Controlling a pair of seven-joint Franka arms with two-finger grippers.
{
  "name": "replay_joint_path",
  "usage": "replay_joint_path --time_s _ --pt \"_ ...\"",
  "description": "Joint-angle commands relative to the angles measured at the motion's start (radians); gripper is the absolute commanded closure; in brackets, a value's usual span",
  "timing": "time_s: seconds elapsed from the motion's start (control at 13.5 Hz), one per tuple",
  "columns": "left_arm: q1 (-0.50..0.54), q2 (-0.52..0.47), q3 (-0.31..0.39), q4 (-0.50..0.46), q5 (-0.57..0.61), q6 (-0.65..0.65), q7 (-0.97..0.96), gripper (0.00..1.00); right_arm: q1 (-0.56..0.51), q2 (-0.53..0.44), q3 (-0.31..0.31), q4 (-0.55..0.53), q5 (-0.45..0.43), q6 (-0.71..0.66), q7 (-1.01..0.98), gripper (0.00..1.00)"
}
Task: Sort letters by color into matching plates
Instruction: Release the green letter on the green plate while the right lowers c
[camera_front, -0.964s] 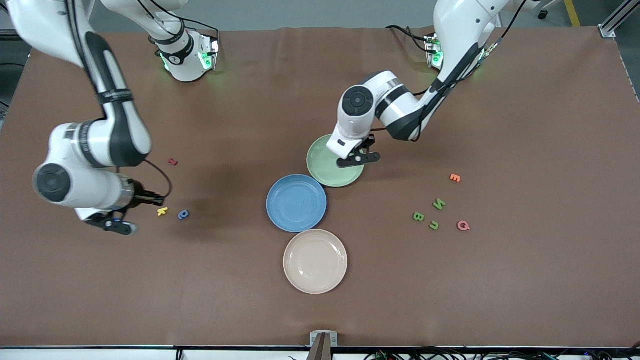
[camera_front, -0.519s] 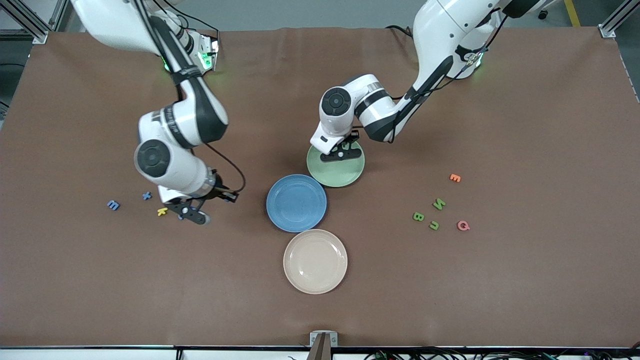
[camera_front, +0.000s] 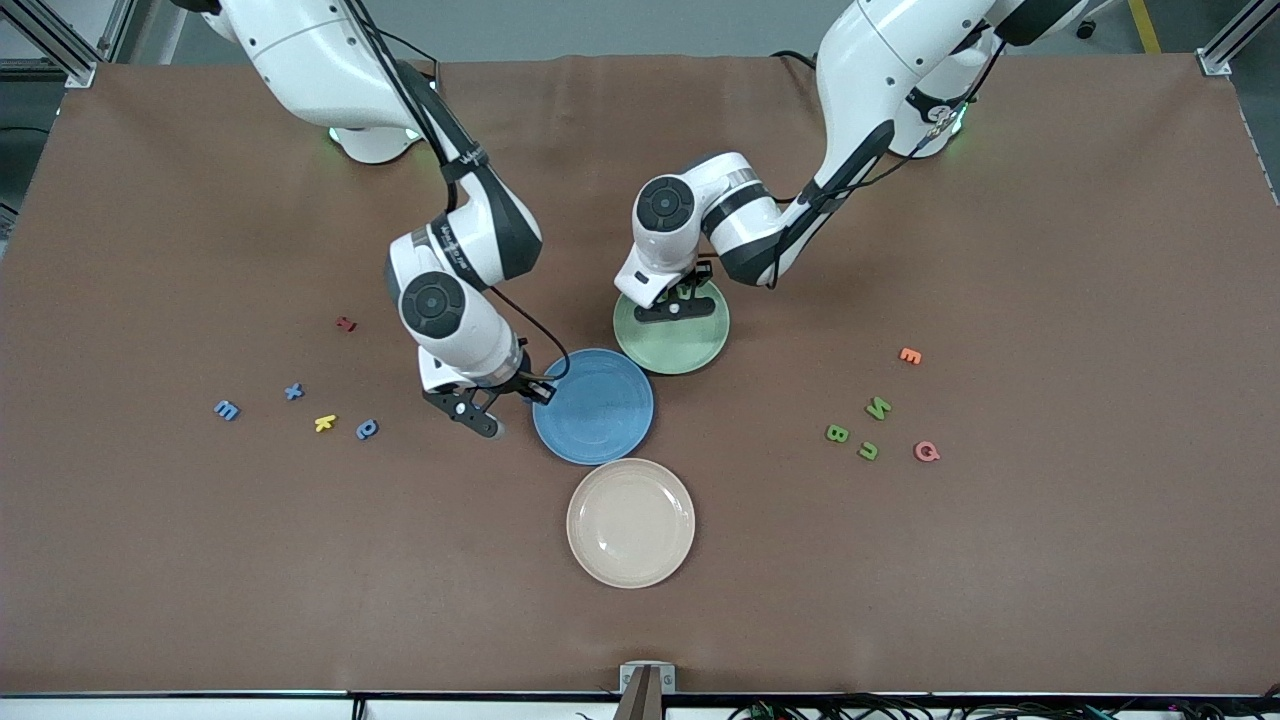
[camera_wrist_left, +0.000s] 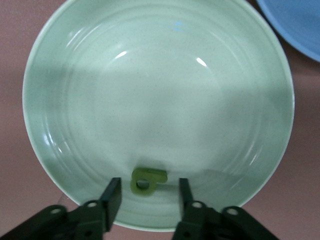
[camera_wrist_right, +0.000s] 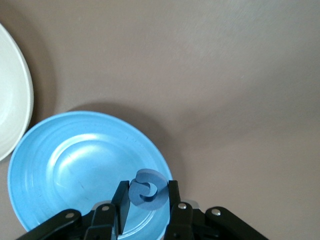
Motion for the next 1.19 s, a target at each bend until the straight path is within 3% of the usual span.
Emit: replay_joint_path --time_s 0.0,0.59,1.11 --pt "0.015 -0.024 0.002 0.005 0.023 0.001 -0.008 0.01 0.037 0.049 -0.016 0.064 0.002 -0.002 0.062 1.00" --pt "0.227 -0.128 0.002 -0.044 0.027 -0.024 0.136 0.01 0.087 0.118 -0.020 0.104 0.001 0.050 0.131 1.00" --pt "0.441 -0.064 0.000 -0.015 0.243 -0.008 0.211 0.02 0.151 0.230 -0.021 0.247 -0.050 0.039 0.319 1.00"
